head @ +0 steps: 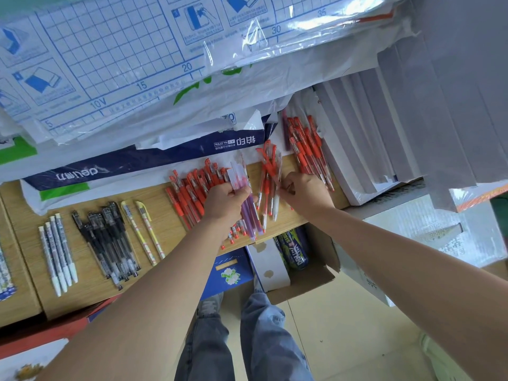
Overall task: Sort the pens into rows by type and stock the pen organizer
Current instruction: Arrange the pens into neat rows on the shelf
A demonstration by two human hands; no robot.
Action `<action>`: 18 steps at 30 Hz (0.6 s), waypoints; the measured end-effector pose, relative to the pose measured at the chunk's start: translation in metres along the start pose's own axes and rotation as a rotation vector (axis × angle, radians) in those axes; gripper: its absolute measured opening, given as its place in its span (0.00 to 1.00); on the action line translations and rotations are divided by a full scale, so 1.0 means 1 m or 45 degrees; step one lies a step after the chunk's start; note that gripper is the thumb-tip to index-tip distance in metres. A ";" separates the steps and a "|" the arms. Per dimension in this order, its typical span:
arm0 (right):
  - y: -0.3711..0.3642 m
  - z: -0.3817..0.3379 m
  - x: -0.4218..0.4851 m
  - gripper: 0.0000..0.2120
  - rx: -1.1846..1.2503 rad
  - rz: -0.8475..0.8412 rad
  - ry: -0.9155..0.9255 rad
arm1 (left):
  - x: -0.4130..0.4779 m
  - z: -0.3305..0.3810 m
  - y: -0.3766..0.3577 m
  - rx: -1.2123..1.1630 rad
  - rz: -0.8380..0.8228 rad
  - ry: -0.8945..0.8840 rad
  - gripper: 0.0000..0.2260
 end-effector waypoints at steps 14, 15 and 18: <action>0.050 -0.024 0.036 0.12 -0.057 0.472 -0.144 | 0.009 0.005 0.002 -0.044 -0.001 -0.021 0.06; 0.049 -0.025 0.037 0.12 -0.069 0.469 -0.138 | 0.010 0.004 0.003 -0.059 0.003 -0.014 0.06; 0.050 -0.027 0.040 0.13 -0.046 0.465 -0.167 | 0.012 0.001 0.005 -0.090 0.007 0.004 0.06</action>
Point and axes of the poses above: each hand's wrist, its own x-axis towards the middle knuckle, its own y-axis out of the back of the hand, z = x × y, the point moved 9 cm from there along x, towards the middle knuckle, and after that the axes turned 14 degrees about -y, right-handed, at the moved point
